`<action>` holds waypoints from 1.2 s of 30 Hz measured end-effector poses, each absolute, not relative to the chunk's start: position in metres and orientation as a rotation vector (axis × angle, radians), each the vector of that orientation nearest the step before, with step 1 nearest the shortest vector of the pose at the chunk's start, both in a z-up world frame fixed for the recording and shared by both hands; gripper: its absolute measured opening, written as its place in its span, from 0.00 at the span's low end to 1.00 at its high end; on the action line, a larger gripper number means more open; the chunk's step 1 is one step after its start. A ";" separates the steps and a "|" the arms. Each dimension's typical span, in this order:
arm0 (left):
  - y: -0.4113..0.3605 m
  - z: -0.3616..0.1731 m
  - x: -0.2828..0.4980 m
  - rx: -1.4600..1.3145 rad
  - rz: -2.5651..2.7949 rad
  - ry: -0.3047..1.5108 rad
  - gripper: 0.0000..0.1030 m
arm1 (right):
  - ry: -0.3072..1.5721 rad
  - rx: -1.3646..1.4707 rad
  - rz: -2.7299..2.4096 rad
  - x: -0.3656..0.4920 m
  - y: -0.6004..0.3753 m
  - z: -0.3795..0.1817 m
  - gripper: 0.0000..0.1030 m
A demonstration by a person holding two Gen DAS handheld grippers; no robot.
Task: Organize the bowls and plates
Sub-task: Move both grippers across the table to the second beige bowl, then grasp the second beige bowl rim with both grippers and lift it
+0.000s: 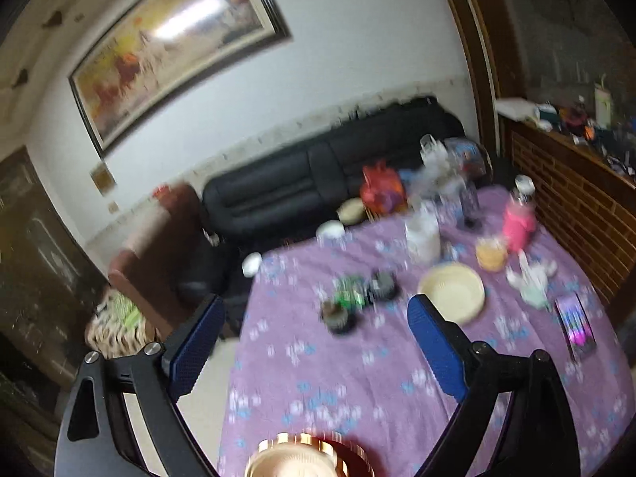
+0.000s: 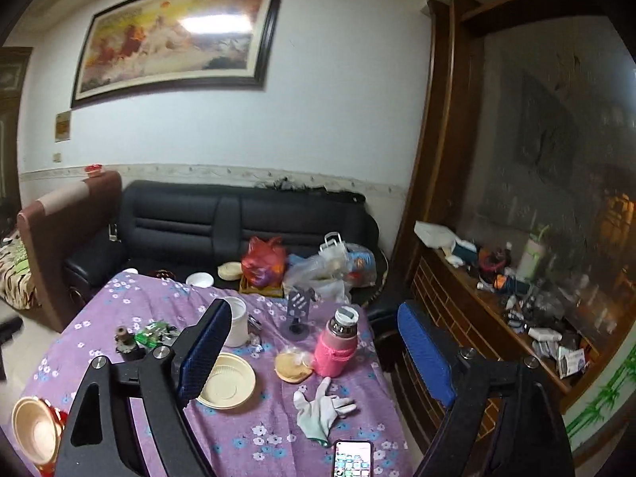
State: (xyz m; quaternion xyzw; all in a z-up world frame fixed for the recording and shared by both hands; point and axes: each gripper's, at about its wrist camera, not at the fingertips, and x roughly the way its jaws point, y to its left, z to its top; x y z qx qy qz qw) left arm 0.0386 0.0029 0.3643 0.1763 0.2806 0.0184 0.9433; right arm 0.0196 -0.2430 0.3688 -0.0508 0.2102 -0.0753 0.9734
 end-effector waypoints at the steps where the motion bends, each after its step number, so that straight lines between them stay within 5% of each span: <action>1: 0.001 0.361 0.045 0.344 0.034 0.551 0.90 | 0.435 -0.095 -0.151 0.027 -0.243 0.361 0.86; 17: -0.046 0.195 0.161 0.117 -0.021 0.778 0.90 | 0.722 0.288 0.063 0.132 -0.256 0.157 0.86; 36: -0.022 0.087 0.223 -0.082 -0.006 1.030 0.90 | 0.930 0.355 0.023 0.215 -0.233 0.021 0.81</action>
